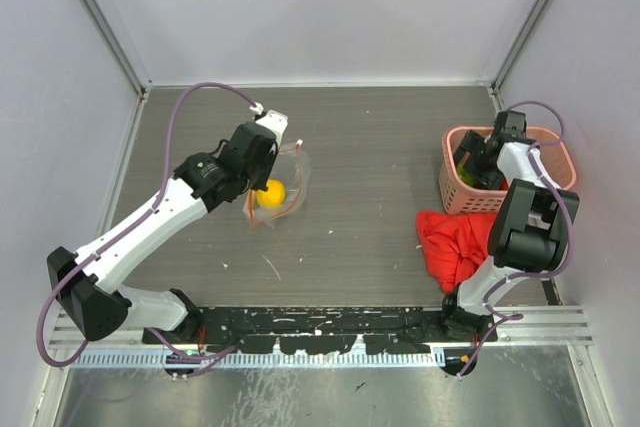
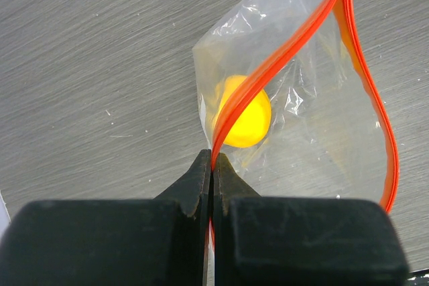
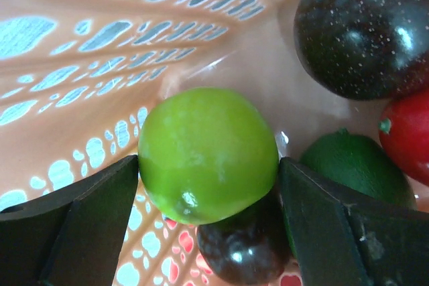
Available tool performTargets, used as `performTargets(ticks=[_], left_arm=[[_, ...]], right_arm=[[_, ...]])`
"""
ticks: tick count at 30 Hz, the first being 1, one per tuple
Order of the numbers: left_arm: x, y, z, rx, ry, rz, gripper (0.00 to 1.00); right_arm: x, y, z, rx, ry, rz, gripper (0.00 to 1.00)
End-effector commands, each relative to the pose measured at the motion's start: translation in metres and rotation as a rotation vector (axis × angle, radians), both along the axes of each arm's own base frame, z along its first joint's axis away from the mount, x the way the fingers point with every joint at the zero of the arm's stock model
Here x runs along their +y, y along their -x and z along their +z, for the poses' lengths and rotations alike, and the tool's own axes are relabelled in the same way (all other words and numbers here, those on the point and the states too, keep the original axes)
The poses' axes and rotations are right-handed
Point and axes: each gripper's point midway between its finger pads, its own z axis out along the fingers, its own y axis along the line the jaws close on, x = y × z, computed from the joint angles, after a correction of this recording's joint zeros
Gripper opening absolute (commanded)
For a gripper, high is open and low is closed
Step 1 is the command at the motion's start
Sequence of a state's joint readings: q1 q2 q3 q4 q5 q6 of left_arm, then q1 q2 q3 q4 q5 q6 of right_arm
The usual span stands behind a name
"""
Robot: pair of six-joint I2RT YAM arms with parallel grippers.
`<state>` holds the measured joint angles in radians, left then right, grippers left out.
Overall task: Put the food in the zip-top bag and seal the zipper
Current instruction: Pick up the fake fruit from the bin.
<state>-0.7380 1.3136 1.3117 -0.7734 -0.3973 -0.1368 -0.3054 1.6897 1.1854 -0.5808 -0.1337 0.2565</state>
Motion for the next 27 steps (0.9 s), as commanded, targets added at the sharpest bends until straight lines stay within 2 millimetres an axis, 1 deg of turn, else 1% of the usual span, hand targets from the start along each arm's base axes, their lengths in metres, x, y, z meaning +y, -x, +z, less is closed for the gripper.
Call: performTargets(ticks=[1, 7, 9, 11, 14, 15, 23, 27], left_arm=[[-0.004, -0.006, 0.020, -0.071, 0.048, 0.000, 0.00], [-0.005, -0.006, 0.019, -0.065, 0.049, -0.003, 0.00], [-0.005, -0.006, 0.019, -0.063, 0.050, -0.003, 0.00], [-0.006, -0.006, 0.018, -0.060, 0.049, -0.003, 0.00], [-0.007, -0.006, 0.017, -0.054, 0.051, -0.006, 0.00], [-0.007, -0.005, 0.017, -0.053, 0.052, -0.006, 0.00], [-0.006, -0.006, 0.020, -0.053, 0.065, -0.004, 0.00], [-0.007, -0.005, 0.020, -0.049, 0.071, -0.008, 0.00]], right_arm=[[0.005, -0.004, -0.014, -0.008, -0.030, 0.030, 0.90], [0.006, -0.003, -0.026, -0.003, -0.042, 0.029, 0.91], [0.007, -0.001, -0.027, 0.001, -0.048, 0.030, 0.89], [0.008, 0.001, -0.027, 0.003, -0.049, 0.028, 0.85], [0.009, 0.002, -0.018, -0.017, -0.049, 0.029, 0.76], [0.010, 0.002, -0.012, -0.031, -0.047, 0.029, 0.72], [0.008, 0.001, 0.027, -0.129, -0.012, 0.006, 0.52], [0.005, 0.004, 0.042, -0.166, 0.012, -0.019, 0.48]])
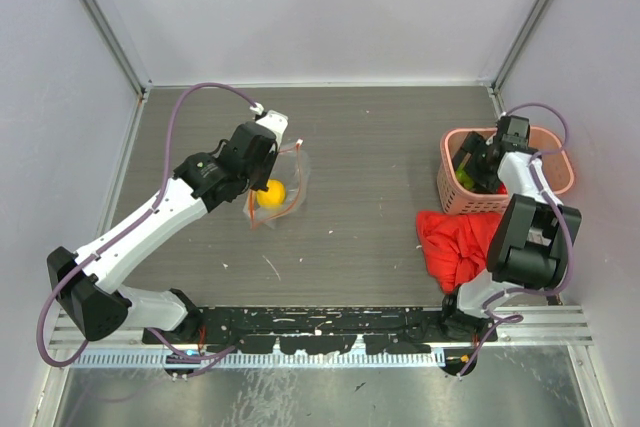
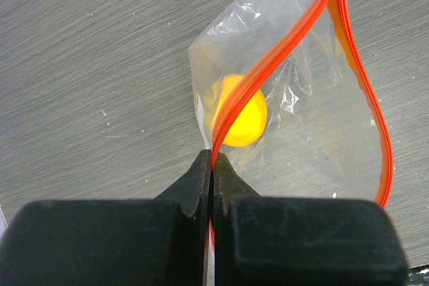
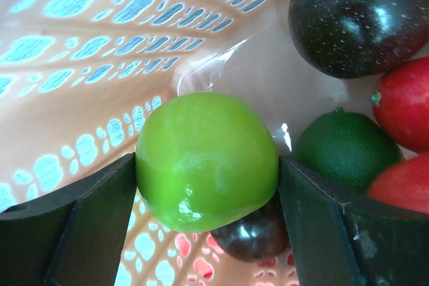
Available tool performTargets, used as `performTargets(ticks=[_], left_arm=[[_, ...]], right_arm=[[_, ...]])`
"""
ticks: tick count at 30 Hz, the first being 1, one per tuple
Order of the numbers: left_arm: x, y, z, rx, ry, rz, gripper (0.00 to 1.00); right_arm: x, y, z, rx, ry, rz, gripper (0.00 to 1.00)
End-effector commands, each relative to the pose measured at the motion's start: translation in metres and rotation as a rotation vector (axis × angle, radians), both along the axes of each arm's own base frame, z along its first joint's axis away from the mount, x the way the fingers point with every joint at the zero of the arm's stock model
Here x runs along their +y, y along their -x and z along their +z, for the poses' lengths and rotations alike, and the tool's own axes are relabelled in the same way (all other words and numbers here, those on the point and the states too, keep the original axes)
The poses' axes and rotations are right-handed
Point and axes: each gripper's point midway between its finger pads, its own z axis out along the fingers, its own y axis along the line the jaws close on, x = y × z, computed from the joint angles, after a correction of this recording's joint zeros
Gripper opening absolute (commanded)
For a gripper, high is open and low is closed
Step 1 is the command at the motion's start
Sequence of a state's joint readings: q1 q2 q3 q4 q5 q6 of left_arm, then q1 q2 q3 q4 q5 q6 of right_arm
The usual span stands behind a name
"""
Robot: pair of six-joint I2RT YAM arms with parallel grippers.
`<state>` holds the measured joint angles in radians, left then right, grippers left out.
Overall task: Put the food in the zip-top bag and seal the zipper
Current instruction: Pick up the fake fruit from the bin.
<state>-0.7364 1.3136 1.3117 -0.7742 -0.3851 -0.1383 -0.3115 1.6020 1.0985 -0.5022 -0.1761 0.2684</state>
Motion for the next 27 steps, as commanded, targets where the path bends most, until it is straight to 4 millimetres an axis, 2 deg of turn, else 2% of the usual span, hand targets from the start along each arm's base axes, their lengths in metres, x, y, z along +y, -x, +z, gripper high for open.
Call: performTargets(ticks=[1, 8, 14, 21, 27], left_arm=[[-0.006, -0.005, 0.020, -0.054, 0.065, -0.004, 0.00], [-0.006, -0.005, 0.021, -0.053, 0.070, -0.006, 0.00], [-0.008, -0.005, 0.020, -0.046, 0.079, -0.012, 0.00], [-0.012, -0.003, 0.019, -0.034, 0.092, -0.027, 0.00], [-0.013, -0.003, 0.019, -0.029, 0.095, -0.029, 0.00]], right_arm=[[-0.003, 0.002, 0.036, -0.090, 0.039, -0.034, 0.47], [-0.015, 0.013, 0.068, -0.161, 0.125, -0.097, 0.41], [-0.020, 0.027, 0.109, -0.269, 0.193, -0.150, 0.38], [-0.002, 0.036, 0.159, -0.372, 0.245, -0.115, 0.37], [0.040, 0.037, 0.201, -0.451, 0.235, 0.020, 0.37]])
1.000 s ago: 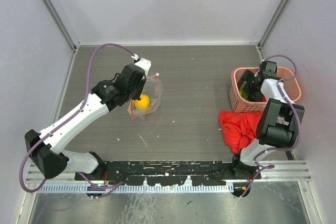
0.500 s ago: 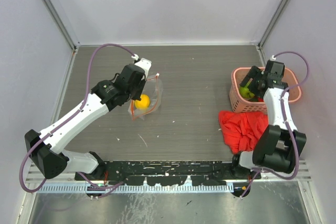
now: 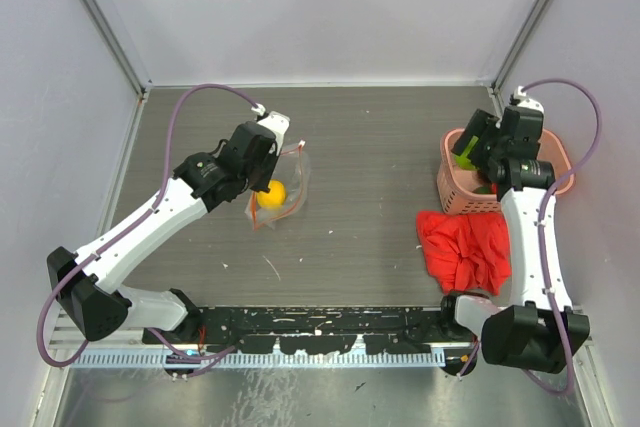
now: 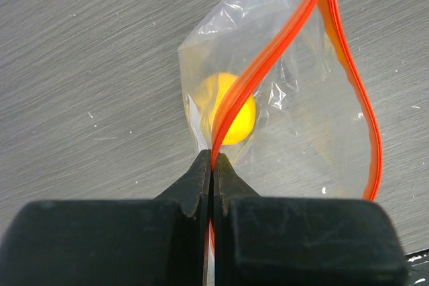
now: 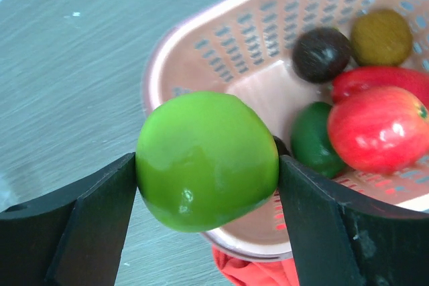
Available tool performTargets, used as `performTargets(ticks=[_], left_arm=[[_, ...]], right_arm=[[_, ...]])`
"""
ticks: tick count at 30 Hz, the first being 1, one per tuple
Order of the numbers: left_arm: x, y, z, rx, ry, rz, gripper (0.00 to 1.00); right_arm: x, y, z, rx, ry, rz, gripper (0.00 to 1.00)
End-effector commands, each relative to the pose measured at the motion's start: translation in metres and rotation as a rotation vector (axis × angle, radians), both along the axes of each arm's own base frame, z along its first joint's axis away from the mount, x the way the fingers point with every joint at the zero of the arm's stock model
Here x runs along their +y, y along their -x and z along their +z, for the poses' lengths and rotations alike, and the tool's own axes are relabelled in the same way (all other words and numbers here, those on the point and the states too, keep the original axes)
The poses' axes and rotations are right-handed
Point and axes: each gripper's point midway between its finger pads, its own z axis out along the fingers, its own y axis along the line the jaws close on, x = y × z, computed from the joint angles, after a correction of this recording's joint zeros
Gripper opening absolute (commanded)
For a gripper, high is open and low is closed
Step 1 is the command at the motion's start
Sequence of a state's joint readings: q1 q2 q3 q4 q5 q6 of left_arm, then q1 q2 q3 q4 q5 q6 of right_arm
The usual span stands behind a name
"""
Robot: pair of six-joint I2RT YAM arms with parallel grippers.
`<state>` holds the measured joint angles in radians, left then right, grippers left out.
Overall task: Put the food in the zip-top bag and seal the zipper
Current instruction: Pick up the fake fruit from the bin, then place the fake fruit in the zipper food storage bag.
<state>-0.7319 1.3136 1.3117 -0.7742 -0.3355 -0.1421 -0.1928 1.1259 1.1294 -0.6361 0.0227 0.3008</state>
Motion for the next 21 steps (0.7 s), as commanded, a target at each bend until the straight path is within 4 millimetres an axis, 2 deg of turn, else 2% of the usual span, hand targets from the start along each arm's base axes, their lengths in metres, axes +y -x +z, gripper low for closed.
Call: performTargets(ticks=[1, 6, 14, 16, 21], left_arm=[[-0.007, -0.006, 0.021, -0.051, 0.068, -0.001, 0.00], [-0.009, -0.005, 0.019, -0.043, 0.075, -0.007, 0.00], [-0.017, -0.002, 0.018, -0.020, 0.107, -0.028, 0.00], [-0.019, -0.002, 0.018, -0.013, 0.119, -0.033, 0.00], [-0.021, -0.001, 0.017, 0.002, 0.135, -0.036, 0.00]], right_arm=[[0.030, -0.003, 0.057, -0.128, 0.036, 0.094, 0.37], [0.085, -0.004, 0.079, -0.229, -0.020, 0.251, 0.36], [0.184, -0.003, 0.095, -0.375, -0.160, 0.512, 0.36], [0.214, 0.000, 0.101, -0.409, -0.184, 0.588, 0.35], [0.269, 0.012, 0.113, -0.473, -0.229, 0.732, 0.36]])
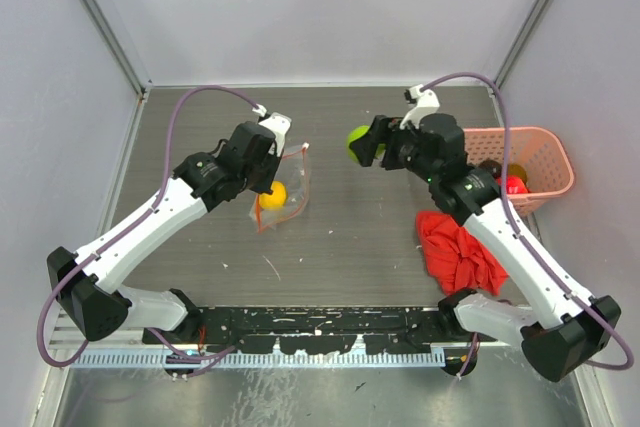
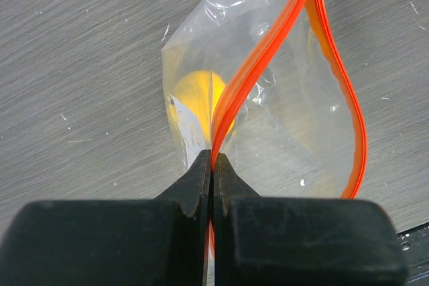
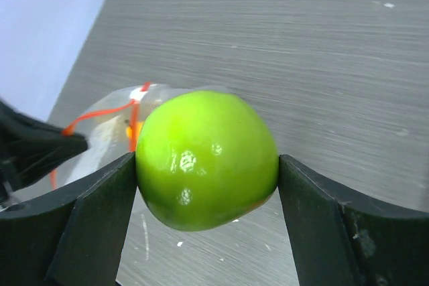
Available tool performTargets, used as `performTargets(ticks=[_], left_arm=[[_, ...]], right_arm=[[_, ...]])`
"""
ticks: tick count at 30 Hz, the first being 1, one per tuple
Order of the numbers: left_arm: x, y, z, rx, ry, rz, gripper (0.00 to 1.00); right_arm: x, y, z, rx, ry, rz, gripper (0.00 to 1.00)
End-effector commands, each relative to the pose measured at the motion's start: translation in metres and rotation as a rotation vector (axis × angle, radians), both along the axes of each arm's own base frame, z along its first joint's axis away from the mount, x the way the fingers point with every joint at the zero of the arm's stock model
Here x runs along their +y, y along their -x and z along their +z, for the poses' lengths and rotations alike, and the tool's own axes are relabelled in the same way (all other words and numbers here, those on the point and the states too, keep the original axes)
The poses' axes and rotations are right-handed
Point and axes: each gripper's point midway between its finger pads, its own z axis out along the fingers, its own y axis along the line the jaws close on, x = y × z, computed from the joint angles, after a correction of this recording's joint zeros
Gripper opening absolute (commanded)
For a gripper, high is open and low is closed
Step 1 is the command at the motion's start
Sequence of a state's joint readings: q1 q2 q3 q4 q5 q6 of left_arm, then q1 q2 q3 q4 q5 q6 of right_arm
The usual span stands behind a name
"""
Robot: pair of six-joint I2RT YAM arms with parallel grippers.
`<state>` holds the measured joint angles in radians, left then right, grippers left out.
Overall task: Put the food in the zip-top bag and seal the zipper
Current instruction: Place the fake fruit in the zipper food storage bag.
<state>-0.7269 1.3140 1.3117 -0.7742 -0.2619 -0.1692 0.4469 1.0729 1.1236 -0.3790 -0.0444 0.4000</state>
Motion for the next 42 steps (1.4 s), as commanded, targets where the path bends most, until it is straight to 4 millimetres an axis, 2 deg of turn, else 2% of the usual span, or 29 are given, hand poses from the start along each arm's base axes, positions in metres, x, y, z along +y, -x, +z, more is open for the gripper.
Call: performTargets(ticks=[1, 6, 12, 16, 23, 27, 33, 38, 42], left_arm=[[-0.011, -0.007, 0.019, -0.036, 0.083, -0.004, 0.00], [-0.014, -0.005, 0.022, -0.021, 0.119, -0.016, 0.00], [-0.018, -0.004, 0.023, -0.003, 0.147, -0.026, 0.00], [-0.019, -0.002, 0.024, 0.001, 0.159, -0.031, 0.00], [-0.022, -0.001, 0.025, 0.009, 0.176, -0.043, 0.00], [-0.024, 0.001, 0.026, 0.013, 0.190, -0.054, 0.00], [-0.028, 0.003, 0.026, 0.022, 0.202, -0.070, 0.00], [-0.028, 0.004, 0.028, 0.020, 0.210, -0.072, 0.00], [-0.029, 0.004, 0.028, 0.024, 0.215, -0.073, 0.00]], right_arm=[[0.047, 0.002, 0.047, -0.170, -0.123, 0.111, 0.36], [0.088, 0.021, 0.048, -0.217, -0.164, 0.241, 0.36], [0.131, 0.041, 0.028, -0.220, -0.197, 0.379, 0.36], [0.146, 0.043, 0.012, -0.212, -0.235, 0.412, 0.36], [0.161, 0.037, -0.021, -0.162, -0.237, 0.420, 0.36], [0.161, 0.030, -0.038, -0.138, -0.225, 0.384, 0.37], [0.163, 0.018, -0.051, -0.117, -0.226, 0.332, 0.44], [0.169, 0.015, -0.065, -0.084, -0.213, 0.340, 0.53], [0.174, 0.018, -0.068, -0.071, -0.229, 0.358, 0.60]])
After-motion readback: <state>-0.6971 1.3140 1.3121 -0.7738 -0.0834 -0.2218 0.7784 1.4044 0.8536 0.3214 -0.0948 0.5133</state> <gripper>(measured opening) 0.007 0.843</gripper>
